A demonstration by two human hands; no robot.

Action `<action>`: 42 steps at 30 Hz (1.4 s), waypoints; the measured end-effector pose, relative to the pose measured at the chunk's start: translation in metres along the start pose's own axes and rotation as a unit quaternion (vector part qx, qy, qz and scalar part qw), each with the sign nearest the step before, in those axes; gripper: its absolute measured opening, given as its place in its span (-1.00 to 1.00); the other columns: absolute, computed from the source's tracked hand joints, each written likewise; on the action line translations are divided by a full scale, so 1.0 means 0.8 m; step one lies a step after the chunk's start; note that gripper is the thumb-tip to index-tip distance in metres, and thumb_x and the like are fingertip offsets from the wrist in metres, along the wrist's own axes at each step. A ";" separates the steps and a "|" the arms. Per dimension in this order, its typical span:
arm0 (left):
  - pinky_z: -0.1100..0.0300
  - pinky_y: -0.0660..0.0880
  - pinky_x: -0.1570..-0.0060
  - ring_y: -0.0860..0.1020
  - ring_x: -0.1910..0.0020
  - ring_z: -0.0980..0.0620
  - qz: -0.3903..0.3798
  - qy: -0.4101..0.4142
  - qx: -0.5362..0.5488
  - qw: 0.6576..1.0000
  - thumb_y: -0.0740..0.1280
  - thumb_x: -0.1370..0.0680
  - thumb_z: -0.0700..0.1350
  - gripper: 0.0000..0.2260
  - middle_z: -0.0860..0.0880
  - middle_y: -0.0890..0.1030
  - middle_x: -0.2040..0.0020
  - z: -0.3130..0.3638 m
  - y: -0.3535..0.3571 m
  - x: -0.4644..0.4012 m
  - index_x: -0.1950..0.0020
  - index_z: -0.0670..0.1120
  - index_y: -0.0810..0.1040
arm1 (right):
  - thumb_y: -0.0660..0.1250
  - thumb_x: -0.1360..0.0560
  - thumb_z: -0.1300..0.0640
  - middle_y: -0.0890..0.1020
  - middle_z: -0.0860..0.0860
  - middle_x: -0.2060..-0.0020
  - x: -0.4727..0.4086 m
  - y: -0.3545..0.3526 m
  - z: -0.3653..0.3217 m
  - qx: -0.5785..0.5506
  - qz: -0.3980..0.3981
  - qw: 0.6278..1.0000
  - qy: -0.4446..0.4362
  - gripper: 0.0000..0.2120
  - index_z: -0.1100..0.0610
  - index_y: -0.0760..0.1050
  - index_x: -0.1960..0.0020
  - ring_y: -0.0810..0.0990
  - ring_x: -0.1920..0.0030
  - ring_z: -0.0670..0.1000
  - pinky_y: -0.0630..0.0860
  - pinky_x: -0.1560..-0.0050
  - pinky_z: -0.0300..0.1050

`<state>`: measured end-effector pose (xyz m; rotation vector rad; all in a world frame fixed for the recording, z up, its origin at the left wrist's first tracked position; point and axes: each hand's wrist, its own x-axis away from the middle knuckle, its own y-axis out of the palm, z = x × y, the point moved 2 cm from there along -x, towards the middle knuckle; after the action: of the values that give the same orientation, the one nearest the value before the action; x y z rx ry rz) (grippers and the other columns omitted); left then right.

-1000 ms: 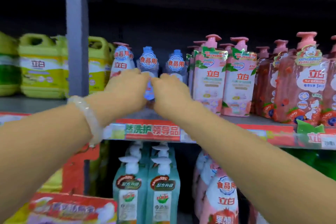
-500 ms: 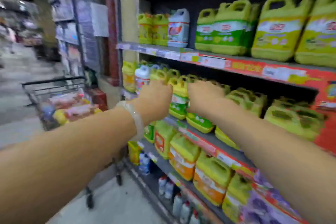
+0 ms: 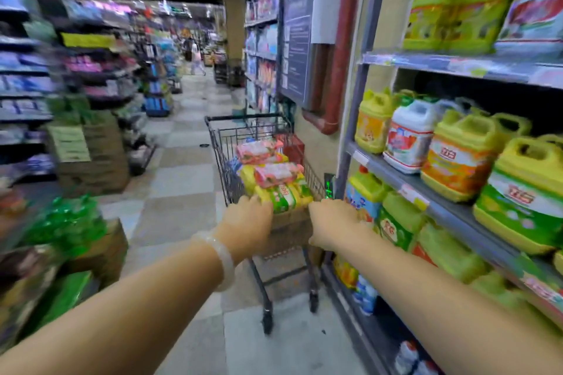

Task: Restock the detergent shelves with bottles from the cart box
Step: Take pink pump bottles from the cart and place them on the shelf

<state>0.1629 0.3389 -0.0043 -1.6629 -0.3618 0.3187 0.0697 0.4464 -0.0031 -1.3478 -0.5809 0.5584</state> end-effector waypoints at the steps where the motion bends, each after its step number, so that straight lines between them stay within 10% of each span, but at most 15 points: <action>1: -0.02 0.45 -0.12 0.42 -0.26 -0.16 -0.005 -0.003 -0.005 1.000 0.32 -0.52 -0.10 -0.65 -0.13 0.43 -0.25 -0.013 0.006 -0.023 -0.28 -0.13 0.38 | 0.36 -0.46 0.12 0.50 0.13 -0.25 -0.031 0.005 -0.003 -0.001 -0.004 1.000 -0.002 -0.60 0.15 0.44 -0.28 0.47 -0.27 0.19 0.47 -0.12 0.03; 15: -0.03 0.43 -0.12 0.41 -0.26 -0.18 -0.060 0.010 -0.009 0.998 0.27 -0.51 -0.20 -0.67 -0.16 0.44 -0.24 -0.128 0.053 -0.382 -0.27 -0.15 0.39 | 0.32 -0.46 0.12 0.50 0.09 -0.22 -0.398 0.051 0.008 -0.046 -0.067 0.996 0.020 -0.64 0.12 0.45 -0.25 0.49 -0.25 0.16 0.44 -0.06 -0.01; 28: 0.04 0.41 -0.18 0.46 -0.26 -0.18 -0.214 0.190 0.045 0.957 0.33 -0.50 0.07 -0.54 -0.19 0.47 -0.26 -0.200 0.200 -0.739 -0.28 -0.17 0.40 | 0.25 -0.55 -0.08 0.58 0.11 -0.13 -0.694 0.163 -0.001 -0.269 -0.193 0.931 0.155 -0.72 0.03 0.50 -0.18 0.48 -0.28 0.14 0.45 -0.04 -0.17; 34: 0.18 0.35 -0.11 0.42 -0.32 -0.12 -0.342 0.200 0.170 0.902 0.27 -0.56 0.12 -0.44 -0.17 0.45 -0.34 -0.195 0.247 -0.812 -0.42 -0.21 0.30 | 0.14 -0.60 -0.06 0.46 -0.06 -0.16 -0.745 0.236 -0.019 -0.597 -0.151 0.731 0.293 -0.59 0.03 0.29 -0.41 0.52 -0.08 -0.02 0.49 0.03 -0.19; 38: 0.26 0.41 0.35 0.53 0.31 0.07 -0.430 0.143 0.283 0.845 0.42 -0.47 0.04 -0.80 -0.01 0.59 0.23 -0.182 0.283 -0.827 0.19 -0.04 0.50 | 0.37 -0.46 -0.12 0.65 -0.02 -0.02 -0.749 0.271 -0.031 -0.738 -0.112 0.519 0.416 -0.65 0.03 0.51 -0.16 0.59 -0.05 0.07 0.52 -0.04 0.00; 42: 0.26 0.51 0.23 0.58 0.27 0.09 -0.442 0.084 0.352 0.821 0.56 -0.32 -0.05 -0.76 0.03 0.63 0.24 -0.179 0.308 -0.840 0.18 -0.07 0.56 | 0.49 -0.37 -0.04 0.68 0.08 0.03 -0.750 0.279 -0.038 -0.778 -0.086 0.423 0.457 -0.60 0.12 0.55 -0.12 0.63 0.02 0.11 0.56 0.01 0.00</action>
<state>-0.3774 -0.0957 -0.2326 -0.6568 -0.7334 -0.3708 -0.3604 0.0514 -0.2669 -2.8834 -0.1134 -1.3950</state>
